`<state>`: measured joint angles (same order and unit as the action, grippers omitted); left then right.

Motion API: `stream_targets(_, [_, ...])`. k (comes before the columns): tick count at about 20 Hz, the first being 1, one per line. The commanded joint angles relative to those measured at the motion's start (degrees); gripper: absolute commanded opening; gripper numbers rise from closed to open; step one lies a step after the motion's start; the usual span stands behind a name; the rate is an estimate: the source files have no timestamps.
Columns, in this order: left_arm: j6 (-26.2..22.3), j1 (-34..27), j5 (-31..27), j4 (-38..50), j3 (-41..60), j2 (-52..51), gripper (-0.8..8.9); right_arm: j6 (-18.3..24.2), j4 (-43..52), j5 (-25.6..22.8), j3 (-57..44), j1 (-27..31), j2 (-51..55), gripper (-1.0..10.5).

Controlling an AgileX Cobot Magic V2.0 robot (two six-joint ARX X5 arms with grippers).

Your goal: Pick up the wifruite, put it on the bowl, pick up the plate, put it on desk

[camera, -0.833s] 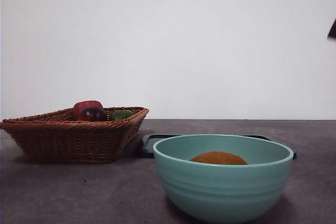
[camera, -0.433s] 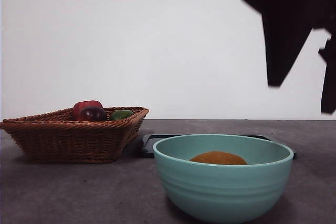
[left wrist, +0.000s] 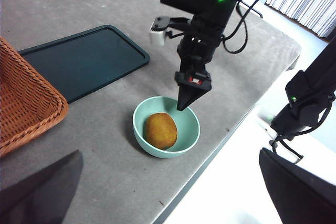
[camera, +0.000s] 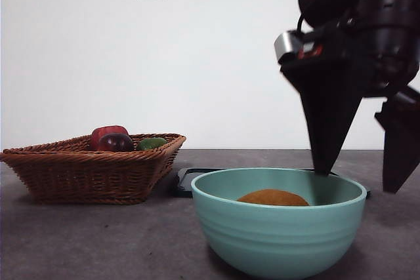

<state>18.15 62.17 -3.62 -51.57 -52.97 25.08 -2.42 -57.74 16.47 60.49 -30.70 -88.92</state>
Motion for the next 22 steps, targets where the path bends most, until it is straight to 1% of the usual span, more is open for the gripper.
stream_targets(1, [0.33,0.70,0.17,0.39,-0.66,0.04,5.94,-0.13,1.01,-0.02,0.79,-0.87,-3.23,5.3])
stream_targets(2, [0.33,0.70,0.17,0.39,-0.66,0.04,5.94,-0.15,1.03,-0.02,0.79,-1.14,-3.98,5.1])
stream_targets(4, [0.33,0.70,0.17,0.42,-0.66,0.04,5.94,-0.17,1.07,-0.02,0.79,-1.79,-5.25,3.7])
stream_targets(7, [0.31,0.70,0.17,0.42,-0.66,0.04,5.94,-0.44,1.92,0.00,0.79,-3.02,-5.97,2.2])
stream_targets(9, [0.33,0.70,0.17,0.42,-0.66,0.04,5.94,-0.61,2.58,0.02,0.79,-3.87,-6.01,0.9])
stream_targets(11, [0.33,0.70,0.17,0.42,-0.66,0.04,5.94,-0.61,3.26,0.02,0.79,-4.87,-6.01,0.2])
stream_targets(17, [0.31,0.70,0.17,0.42,-0.66,0.04,5.94,-3.17,3.74,-0.33,1.77,-5.53,-6.01,0.1])
stream_targets(20, [0.33,0.70,0.17,0.42,-0.66,0.04,5.94,-3.15,1.31,-3.67,5.77,-5.35,-6.12,0.1])
stream_targets(22, [0.31,0.70,0.17,0.42,-0.66,0.04,5.94,-3.08,0.33,-4.59,9.64,-4.33,-6.36,0.1])
